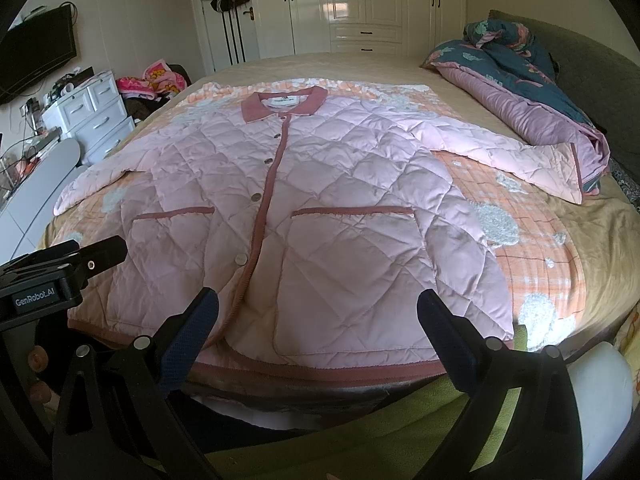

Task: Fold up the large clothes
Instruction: 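Move both tools toward the pink quilted jacket on the bed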

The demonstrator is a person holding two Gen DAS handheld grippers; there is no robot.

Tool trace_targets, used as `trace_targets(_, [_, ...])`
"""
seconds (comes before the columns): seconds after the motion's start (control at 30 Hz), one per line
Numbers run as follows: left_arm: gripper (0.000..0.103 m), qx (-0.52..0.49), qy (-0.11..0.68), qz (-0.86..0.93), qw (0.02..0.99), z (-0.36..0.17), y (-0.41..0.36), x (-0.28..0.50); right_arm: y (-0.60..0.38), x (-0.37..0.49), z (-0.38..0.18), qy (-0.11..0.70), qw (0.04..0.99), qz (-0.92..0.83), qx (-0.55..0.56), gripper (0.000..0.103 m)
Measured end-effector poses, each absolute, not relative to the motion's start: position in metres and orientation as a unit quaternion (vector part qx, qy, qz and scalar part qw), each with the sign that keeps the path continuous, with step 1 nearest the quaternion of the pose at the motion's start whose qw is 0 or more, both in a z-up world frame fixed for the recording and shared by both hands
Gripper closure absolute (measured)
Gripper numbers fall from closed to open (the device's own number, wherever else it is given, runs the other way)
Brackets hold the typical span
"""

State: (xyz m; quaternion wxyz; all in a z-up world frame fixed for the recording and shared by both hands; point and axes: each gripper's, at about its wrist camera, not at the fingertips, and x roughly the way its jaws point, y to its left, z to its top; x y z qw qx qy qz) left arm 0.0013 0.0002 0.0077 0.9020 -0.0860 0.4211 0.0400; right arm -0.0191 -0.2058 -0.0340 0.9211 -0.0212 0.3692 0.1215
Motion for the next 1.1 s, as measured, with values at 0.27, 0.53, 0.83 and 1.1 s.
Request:
trace_targets(0.27, [0.009,-0.086,0.419,0.04,0.903,0.009,0.001,0.006,-0.197,-0.013,-0.032,0.375,0.918,0.128,-0.028,0.004])
trace_targets(0.53, [0.009,-0.094,0.42,0.046,0.901,0.011,0.015,0.035,-0.19,0.014,-0.025,0.378,0.916,0.131,-0.037,0.004])
trace_targets(0.83, [0.009,-0.097,0.423,0.048,0.9,0.017,0.028,0.074,-0.177,0.059,-0.01,0.376,0.916,0.136,-0.039,0.004])
trace_targets(1.1, [0.009,-0.09,0.42,0.051,0.902,0.028,0.033,0.11,-0.172,0.106,0.009,0.369,0.919,0.133,-0.029,0.004])
